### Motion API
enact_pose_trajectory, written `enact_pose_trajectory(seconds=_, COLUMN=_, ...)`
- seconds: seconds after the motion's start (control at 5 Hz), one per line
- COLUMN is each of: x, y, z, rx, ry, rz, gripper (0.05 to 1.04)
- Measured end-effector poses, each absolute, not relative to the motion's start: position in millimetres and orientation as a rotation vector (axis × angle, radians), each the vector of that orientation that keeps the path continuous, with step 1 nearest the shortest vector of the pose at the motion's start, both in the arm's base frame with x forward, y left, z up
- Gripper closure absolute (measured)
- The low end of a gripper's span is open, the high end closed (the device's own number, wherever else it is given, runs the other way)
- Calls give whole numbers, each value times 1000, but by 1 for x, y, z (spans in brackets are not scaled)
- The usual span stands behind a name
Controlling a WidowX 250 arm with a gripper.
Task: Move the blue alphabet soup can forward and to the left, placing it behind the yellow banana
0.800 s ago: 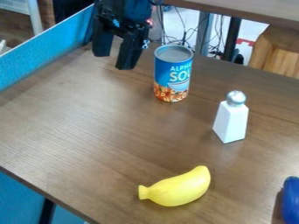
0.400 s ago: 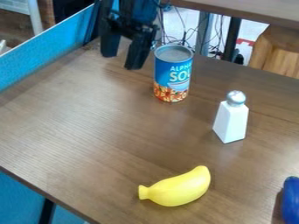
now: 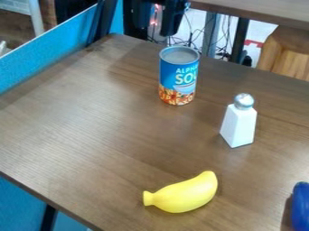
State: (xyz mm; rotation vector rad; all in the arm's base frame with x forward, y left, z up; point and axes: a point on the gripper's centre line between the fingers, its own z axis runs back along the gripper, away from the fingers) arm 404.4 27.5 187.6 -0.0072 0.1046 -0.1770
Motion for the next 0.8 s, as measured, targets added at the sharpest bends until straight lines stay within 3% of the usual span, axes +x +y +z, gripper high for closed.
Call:
enact_pose_trajectory(seconds=0.2, x=435, y=18, z=190, rx=-29, ry=-17, rz=-130, gripper=84)
enact_pose_trajectory(seconds=0.4, x=465, y=8, z=174, rx=-7, ry=-173, rz=-85, gripper=84)
enact_pose_trajectory(seconds=0.6, x=473, y=7, z=149, rx=10, ry=-211, rz=-40, gripper=84)
enact_pose_trajectory(seconds=0.8, x=480, y=8, z=160, rx=21, ry=-254, rz=-23, gripper=84)
